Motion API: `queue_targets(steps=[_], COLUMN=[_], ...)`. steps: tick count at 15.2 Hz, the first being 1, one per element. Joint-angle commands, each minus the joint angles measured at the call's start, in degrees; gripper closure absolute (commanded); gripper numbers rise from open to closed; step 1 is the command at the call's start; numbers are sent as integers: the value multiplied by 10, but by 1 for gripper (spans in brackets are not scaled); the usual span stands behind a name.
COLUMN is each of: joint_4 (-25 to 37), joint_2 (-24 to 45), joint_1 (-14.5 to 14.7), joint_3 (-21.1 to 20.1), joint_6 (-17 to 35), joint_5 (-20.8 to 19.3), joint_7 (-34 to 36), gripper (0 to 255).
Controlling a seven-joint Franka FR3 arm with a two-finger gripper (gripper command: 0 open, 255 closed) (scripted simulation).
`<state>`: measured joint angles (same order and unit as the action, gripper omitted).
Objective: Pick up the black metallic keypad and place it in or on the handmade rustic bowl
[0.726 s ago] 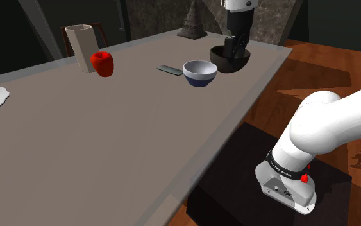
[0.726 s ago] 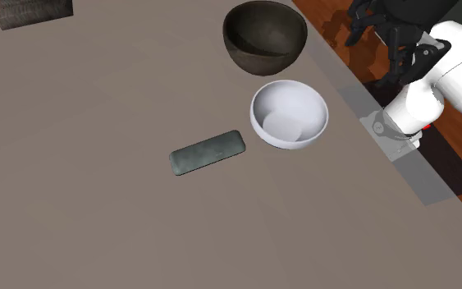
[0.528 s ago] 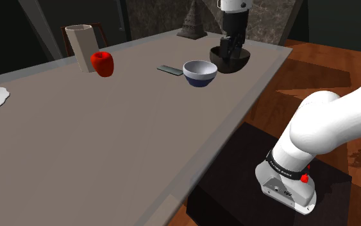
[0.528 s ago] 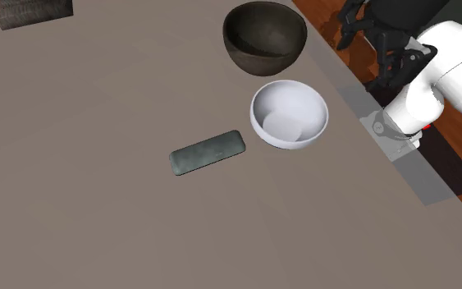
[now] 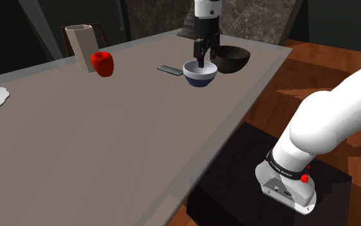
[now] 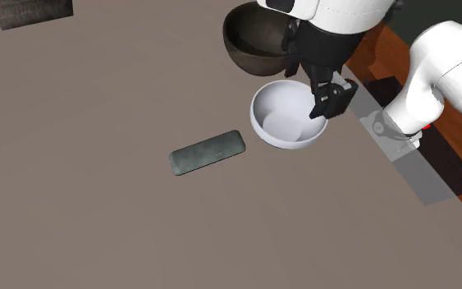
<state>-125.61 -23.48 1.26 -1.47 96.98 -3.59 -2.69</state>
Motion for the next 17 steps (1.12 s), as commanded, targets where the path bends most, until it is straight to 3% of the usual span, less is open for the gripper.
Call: queue_targets(steps=[1, 14, 17], joint_4=[28, 286, 264], joint_2=[44, 327, 328], joint_1=[1, 3, 3], joint_3=[-1, 0, 0], joint_6=[18, 59, 82], joint_5=[5, 32, 32], joint_7=[4, 4, 4], gripper=[0, 0, 0])
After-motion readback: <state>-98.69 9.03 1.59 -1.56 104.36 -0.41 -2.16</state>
